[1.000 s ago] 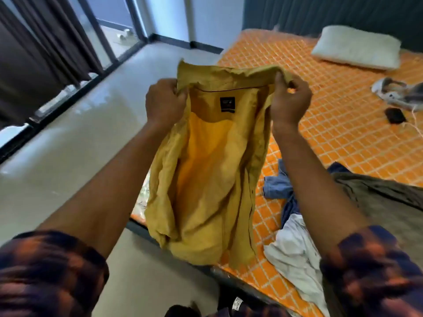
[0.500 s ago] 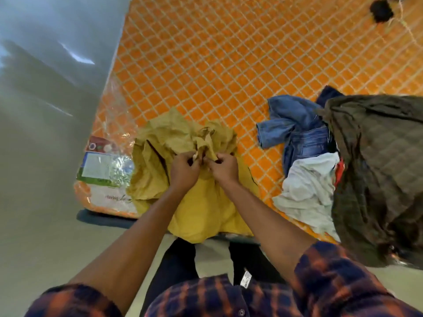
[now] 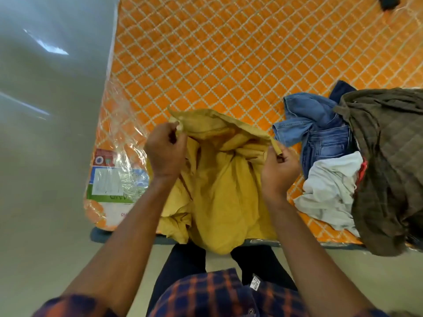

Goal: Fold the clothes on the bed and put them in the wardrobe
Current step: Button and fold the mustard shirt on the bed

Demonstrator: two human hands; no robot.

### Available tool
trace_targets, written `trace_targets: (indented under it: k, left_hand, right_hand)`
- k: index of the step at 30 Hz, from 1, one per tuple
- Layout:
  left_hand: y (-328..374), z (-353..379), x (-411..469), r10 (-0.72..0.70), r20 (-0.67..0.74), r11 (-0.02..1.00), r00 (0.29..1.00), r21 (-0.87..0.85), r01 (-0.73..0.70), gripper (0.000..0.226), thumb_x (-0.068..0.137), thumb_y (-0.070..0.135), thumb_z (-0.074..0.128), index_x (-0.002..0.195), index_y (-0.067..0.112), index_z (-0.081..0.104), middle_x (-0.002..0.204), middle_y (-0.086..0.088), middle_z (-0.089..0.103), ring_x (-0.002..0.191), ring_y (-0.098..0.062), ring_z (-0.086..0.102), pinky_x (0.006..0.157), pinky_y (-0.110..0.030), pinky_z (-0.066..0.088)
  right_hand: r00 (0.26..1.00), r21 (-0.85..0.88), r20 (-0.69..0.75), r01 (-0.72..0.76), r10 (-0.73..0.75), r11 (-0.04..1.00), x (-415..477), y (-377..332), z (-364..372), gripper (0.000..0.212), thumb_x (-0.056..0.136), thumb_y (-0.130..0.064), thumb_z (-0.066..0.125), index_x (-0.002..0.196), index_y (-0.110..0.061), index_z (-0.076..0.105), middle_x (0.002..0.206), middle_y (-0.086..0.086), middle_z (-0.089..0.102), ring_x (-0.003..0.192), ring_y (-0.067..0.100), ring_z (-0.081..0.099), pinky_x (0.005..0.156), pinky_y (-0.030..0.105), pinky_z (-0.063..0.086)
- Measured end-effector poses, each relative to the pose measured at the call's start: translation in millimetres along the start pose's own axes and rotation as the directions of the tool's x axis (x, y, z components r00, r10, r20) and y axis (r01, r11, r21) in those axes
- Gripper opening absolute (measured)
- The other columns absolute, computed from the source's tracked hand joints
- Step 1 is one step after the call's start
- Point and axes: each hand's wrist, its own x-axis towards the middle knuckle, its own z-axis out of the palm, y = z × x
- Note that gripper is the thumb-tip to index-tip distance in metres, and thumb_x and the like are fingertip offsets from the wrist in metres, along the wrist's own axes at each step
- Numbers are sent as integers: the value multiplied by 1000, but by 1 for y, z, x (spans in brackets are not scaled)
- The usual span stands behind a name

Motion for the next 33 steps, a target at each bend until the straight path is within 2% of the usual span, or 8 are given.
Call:
trace_targets:
  k: [5,8,11,16,21,26,29,33]
  left_hand:
    - [-19,32,-5,358,391,856,848,225,-465,2,80,11,63,79,10,62,71,-11,59,50,-30,56,41,-32,39]
    - [-65,59,-49,22,693,890,720,315,-330,9,86,11,58,95,12,59,82,-10,61,69,-36,64,51,-41,51]
    - [-106,68,-75,-357,733,859,579,502,-106,35,91,30,61,122,16,52,107,-4,64,96,-29,65,75,-41,56]
    - [-149,68,-83,-473,705,866,528,483,130,43,94,35,62,132,15,54,122,-8,66,107,-27,64,90,-41,54]
    - [-138,73,-68,-327,734,831,596,524,-189,48,91,45,65,127,17,50,113,-5,63,96,-26,64,72,-37,52]
    - [-130,103,-48,-456,717,651,527,673,-352,57,93,32,59,142,15,35,115,-10,57,92,-27,63,67,-36,49]
    - [-139,118,-32,-484,760,671,434,641,-373,45,93,27,57,135,14,50,114,-9,65,100,-28,65,86,-37,54]
    - [-138,118,-5,-475,806,878,352,460,132,22,92,20,60,113,15,63,109,-2,68,102,-23,65,90,-38,53]
  right_hand:
    - [961,-230,222,214,-163,949,5,4,39,20,93,-17,69,79,-3,67,77,4,51,66,11,49,62,29,30]
    - [800,-375,599,312,-29,873,-12,49,85,15,89,-19,73,78,-10,70,81,10,61,81,32,59,63,35,33]
    - [637,-479,753,360,164,801,-31,98,113,27,87,-15,71,113,-18,78,104,7,73,100,26,65,73,32,42]
    - [718,-417,648,53,255,907,-44,129,128,15,86,-14,72,95,-20,82,81,-6,76,71,8,65,54,22,39]
    - [770,-386,577,-35,271,922,-39,128,126,39,93,-27,71,58,-19,55,50,-6,44,46,9,40,48,32,21]
    - [859,-244,489,-34,153,969,-13,102,138,23,105,-33,53,109,-14,66,72,-3,60,58,14,49,56,37,34]
    - [907,-182,393,-89,155,979,14,88,152,31,105,-35,53,94,-7,60,67,8,52,56,21,46,55,41,33]
    - [933,-98,357,-4,39,995,54,66,162,36,101,-31,62,72,-11,58,55,-6,31,48,7,27,53,31,19]
